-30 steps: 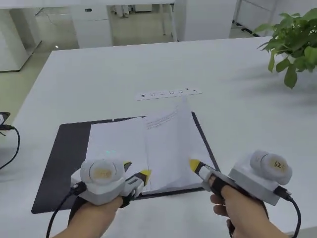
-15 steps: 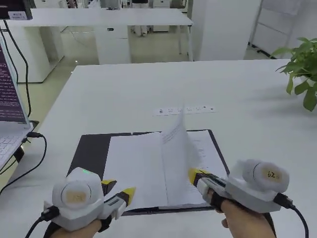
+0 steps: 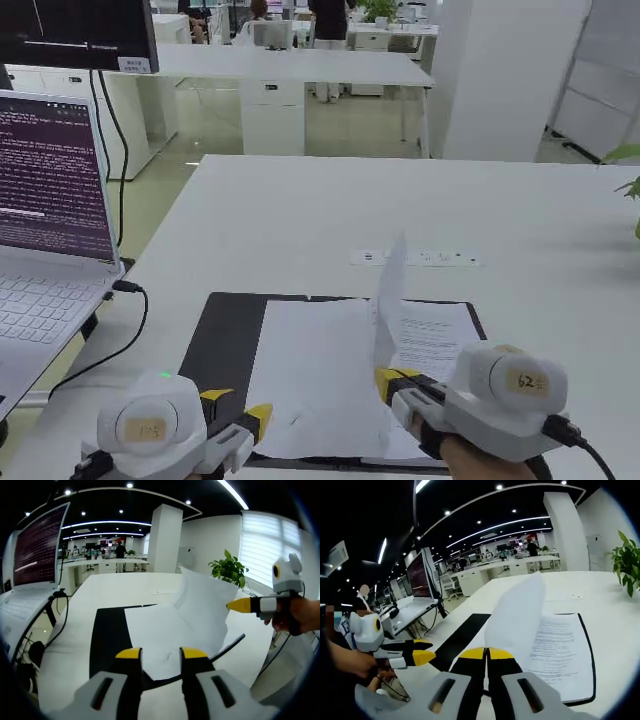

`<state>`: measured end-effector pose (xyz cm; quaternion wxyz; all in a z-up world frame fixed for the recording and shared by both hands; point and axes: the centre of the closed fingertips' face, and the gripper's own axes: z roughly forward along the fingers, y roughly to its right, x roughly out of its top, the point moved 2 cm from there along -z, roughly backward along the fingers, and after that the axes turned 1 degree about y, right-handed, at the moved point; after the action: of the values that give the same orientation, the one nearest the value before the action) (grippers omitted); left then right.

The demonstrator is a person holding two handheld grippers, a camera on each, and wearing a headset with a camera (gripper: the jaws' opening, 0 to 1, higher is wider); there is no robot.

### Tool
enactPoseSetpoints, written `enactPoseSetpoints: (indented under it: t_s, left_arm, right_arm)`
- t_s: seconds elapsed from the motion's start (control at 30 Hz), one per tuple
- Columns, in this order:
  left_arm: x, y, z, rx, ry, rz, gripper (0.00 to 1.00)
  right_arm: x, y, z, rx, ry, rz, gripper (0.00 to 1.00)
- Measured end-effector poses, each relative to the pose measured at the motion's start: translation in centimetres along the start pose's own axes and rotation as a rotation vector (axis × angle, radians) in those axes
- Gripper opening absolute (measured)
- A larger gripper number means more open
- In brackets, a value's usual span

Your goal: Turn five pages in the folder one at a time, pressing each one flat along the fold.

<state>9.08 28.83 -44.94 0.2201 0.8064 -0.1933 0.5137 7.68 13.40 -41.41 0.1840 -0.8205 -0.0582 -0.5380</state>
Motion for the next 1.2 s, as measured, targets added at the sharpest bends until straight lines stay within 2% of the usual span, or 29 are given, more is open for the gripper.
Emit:
enactPoseSetpoints:
  t_s: [0.17,0.3,0.5,0.9,1.03,1.2]
  left_arm:
    - [-0.3,-0.8,-0.7,0.017,0.006,-0.017,0.28]
    - [-0.5,-1.6,-1.4,0.033,0.007,-0.026,0.28]
    - [-1.0,-2.3,-2.3,0.057,0.003,-0.041,0.27]
    - [-1.9,-2.9,-3.8,0.088,0.004,-0.075,0.26]
    - [-2.2,-3.2,-4.2,0.092,-0.003,-0.08,0.26]
    - [-2.6,-3.5,-4.6,0.095,-0.013,-0.082,0.26]
  right_arm:
    - [-0.7,-1.4,1.6,0.032,-0.053,-0.109,0.0]
    - [-1.0,-2.8,2.8,0.058,-0.076,-0.134,0.0]
    - [-2.8,-4.6,4.4,0.109,-0.143,-0.186,0.0]
    - [-6.6,-6.6,7.0,0.143,-0.26,-0.262,0.0]
    - [-8.5,-6.9,7.8,0.14,-0.325,-0.313,0.0]
    - [-9.8,-7.1,8.4,0.135,-0.363,-0.346,0.0]
